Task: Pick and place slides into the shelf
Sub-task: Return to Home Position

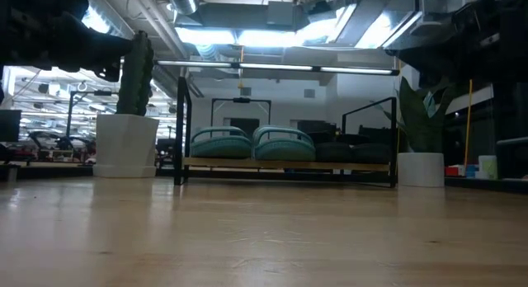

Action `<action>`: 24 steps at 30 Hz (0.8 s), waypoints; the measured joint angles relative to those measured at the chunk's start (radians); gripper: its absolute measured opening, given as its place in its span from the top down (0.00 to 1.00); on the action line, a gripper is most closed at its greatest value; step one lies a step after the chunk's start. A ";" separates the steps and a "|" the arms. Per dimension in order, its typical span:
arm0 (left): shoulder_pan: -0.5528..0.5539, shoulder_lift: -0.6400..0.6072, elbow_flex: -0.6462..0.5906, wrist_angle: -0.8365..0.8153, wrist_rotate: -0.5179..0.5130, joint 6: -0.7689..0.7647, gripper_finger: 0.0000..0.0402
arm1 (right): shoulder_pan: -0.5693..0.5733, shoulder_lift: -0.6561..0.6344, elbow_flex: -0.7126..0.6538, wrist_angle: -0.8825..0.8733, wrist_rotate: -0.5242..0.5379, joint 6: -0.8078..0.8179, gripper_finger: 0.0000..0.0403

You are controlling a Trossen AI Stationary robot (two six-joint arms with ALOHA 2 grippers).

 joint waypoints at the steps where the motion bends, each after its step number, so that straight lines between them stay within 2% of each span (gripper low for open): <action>1: 0.000 0.000 0.000 0.000 0.000 0.000 1.00 | 0.000 0.000 0.000 0.000 0.016 0.000 0.99; 6: 0.000 0.000 0.000 0.000 0.000 0.000 1.00 | 0.000 0.000 0.000 -0.006 0.088 0.001 0.99; 14: 0.001 0.000 0.000 0.001 0.000 -0.001 1.00 | 0.000 0.000 0.000 -0.011 0.088 0.029 0.93; 24: 0.001 0.000 0.000 0.001 0.000 -0.002 1.00 | 0.000 0.001 0.000 -0.018 0.088 -0.001 0.95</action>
